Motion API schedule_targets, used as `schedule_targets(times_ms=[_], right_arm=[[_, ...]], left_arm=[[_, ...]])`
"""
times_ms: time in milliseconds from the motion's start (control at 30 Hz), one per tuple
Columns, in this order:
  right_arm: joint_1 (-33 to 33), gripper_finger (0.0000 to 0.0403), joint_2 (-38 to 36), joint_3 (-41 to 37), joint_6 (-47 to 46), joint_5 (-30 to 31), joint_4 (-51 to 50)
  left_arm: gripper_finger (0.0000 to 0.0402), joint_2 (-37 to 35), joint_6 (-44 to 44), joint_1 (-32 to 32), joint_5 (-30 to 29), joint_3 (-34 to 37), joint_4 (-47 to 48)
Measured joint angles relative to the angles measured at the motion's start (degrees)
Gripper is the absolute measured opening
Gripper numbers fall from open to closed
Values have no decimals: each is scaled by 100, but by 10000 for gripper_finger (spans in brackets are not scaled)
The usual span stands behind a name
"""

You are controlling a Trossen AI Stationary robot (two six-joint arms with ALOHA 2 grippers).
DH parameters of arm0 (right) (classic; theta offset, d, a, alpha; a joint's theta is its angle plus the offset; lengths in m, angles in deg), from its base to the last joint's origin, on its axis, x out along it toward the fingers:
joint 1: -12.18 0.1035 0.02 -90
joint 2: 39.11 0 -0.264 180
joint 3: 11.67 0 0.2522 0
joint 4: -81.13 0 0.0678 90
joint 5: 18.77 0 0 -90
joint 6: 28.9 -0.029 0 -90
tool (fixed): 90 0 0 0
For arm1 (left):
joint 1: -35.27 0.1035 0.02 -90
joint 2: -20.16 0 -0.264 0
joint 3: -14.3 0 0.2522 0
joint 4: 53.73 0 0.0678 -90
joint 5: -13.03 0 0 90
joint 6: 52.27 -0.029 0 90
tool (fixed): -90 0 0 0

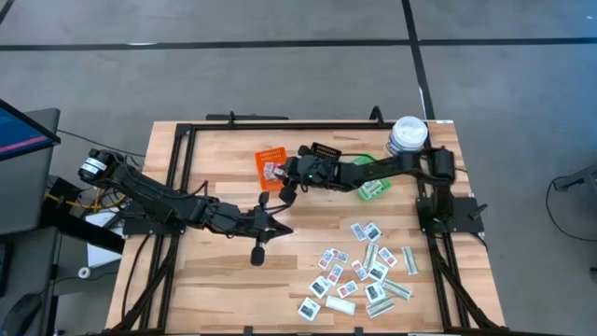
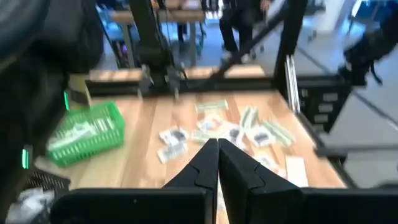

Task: Pick & Place First Aid Supplies
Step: Put the orange ointment pack into the orange basket

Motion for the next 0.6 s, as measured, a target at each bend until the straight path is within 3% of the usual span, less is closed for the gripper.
schedule_targets(times_ms=[100,167,367,433,600], right_arm=[[221,131,-628,4,-2,-505,-1006],[452,131,-1059,4,0,-469,-1739],[1319,124,-2251,6,-75,783,-3718],[1601,123,-2551,-19,-401,843,-4342],[2270,123,-3167,-905,-1193,840,-4120]], left_arm=[[11,91,0,-13,43,0,213],[11,237,-1,-13,133,2,231],[11,1089,-105,-13,661,2,-211],[14,1462,-105,16,829,2,-712],[39,2203,-105,194,1520,2,-1718]])
